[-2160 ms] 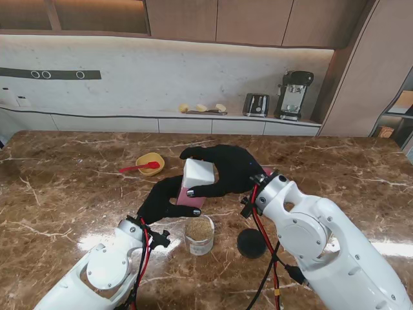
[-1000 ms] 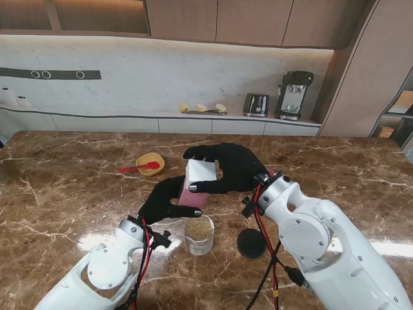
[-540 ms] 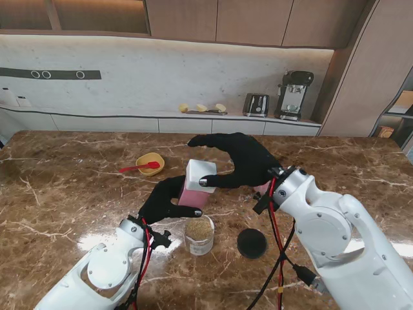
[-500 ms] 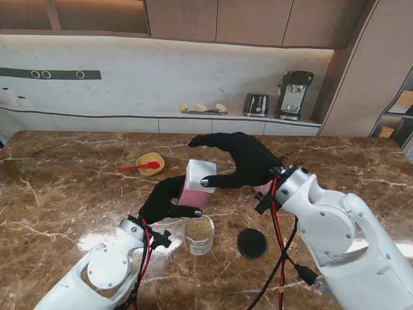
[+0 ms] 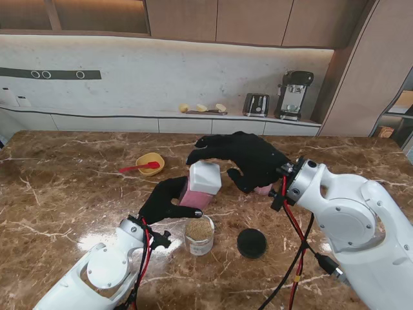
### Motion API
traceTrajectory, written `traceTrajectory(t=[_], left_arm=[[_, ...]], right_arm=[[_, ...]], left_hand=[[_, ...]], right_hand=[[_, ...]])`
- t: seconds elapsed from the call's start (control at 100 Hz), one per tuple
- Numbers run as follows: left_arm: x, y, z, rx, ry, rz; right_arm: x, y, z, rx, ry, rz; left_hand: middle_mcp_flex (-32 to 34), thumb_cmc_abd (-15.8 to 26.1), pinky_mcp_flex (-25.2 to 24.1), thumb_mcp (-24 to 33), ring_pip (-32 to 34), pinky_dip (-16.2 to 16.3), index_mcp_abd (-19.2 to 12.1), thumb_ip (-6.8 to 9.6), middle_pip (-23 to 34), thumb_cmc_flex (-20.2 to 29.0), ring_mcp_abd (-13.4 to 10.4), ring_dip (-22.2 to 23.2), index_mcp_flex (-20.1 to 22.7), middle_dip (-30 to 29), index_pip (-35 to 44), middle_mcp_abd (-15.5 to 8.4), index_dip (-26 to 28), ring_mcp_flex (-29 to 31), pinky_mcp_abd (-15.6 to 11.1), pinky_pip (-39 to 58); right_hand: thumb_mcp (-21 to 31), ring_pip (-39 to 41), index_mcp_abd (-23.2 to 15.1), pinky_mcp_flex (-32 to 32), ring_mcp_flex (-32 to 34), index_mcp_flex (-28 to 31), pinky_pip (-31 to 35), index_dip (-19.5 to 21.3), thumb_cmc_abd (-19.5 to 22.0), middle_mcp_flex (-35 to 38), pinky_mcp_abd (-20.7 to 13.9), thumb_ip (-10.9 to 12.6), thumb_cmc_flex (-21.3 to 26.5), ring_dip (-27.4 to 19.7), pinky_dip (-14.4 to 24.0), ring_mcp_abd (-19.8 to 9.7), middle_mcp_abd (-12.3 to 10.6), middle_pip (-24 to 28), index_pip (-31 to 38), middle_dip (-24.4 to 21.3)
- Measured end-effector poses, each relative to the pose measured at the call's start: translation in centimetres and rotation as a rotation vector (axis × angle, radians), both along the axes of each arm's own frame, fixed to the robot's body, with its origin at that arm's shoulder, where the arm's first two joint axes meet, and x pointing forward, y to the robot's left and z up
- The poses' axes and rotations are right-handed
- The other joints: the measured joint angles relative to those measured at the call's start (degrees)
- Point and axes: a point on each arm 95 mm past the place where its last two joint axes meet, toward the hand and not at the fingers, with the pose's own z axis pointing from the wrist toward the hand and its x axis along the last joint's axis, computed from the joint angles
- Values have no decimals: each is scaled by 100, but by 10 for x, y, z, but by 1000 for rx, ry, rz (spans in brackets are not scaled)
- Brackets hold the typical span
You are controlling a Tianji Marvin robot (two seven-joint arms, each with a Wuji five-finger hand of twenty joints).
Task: Measure grain into the airtight container
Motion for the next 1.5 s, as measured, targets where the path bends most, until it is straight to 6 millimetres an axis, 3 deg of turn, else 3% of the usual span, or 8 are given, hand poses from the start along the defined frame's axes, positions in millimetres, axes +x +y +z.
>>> traceTrajectory(t=[0.42,0.65,0.86,1.12,1.34,1.41,1.5], left_arm=[[1,0,1,4,-5,0],[1,0,1,-1,-4,2],[1,0,1,-3,-3,3],[0,0,0,-3,-1,3],[0,0,0,-4,0,3],[-1,0,-1,-5,0,2],[-1,-1,-2,-4,3,1]], right_arm=[[9,10,-14,-20,29,41],[12,12,-18,9,26,44],[12,15,-16,3,33,58],[14,18,-14,-1,42,50],[14,19,-13,-6,38,28],[14,20,-12,-8,30,23],[14,22,-12,-12,21,17]], left_hand=[[0,0,-5,0,0,0,-10,0,-1,0,-8,0,0,0,0,0,1,0,-11,0],[-1,0,-32,0,0,0,-12,0,-73,45,-8,0,1,-1,4,0,163,0,-12,0],[-38,-1,-141,0,-230,-24,-15,0,-176,120,-8,-167,5,-1,5,-1,389,-59,-14,-144],[-86,-4,-162,0,-260,-135,-43,1,-227,185,-8,-216,17,-2,5,-20,466,-121,-30,-223],[-87,-12,-164,0,-261,-148,-56,4,-236,186,-7,-216,65,-6,25,-31,529,-133,-33,-233],[-87,-12,-166,0,-346,-171,-63,4,-274,188,-7,-216,66,-6,25,-37,530,-136,-36,-246],[-87,-14,-166,0,-349,-208,-82,4,-280,189,-6,-216,94,-6,25,-48,530,-136,-37,-247]], right_hand=[[-90,257,-96,430,573,16,329,198,-100,-175,-53,-1,-1,0,0,-25,-4,544,13,0],[-175,568,-375,699,951,692,745,452,-213,554,-59,-1,-5,80,0,-148,-93,700,532,0],[-213,717,-400,932,1247,950,1047,512,-305,1015,-59,-1,56,233,0,-200,-145,718,640,27],[-297,919,-446,1194,1655,948,1428,332,-441,1441,-63,18,-533,443,1,-245,-147,632,483,287],[-842,1239,-331,1454,1952,944,1957,96,-517,1966,-67,21,-981,662,70,-250,-48,550,398,442],[-1267,1345,-122,1496,1962,953,2139,95,-527,2222,-67,-243,-1379,722,73,-251,101,609,398,571],[-1576,1499,69,1644,2188,1061,2366,95,-482,2560,-67,-305,-1763,807,74,-230,227,702,398,656]])
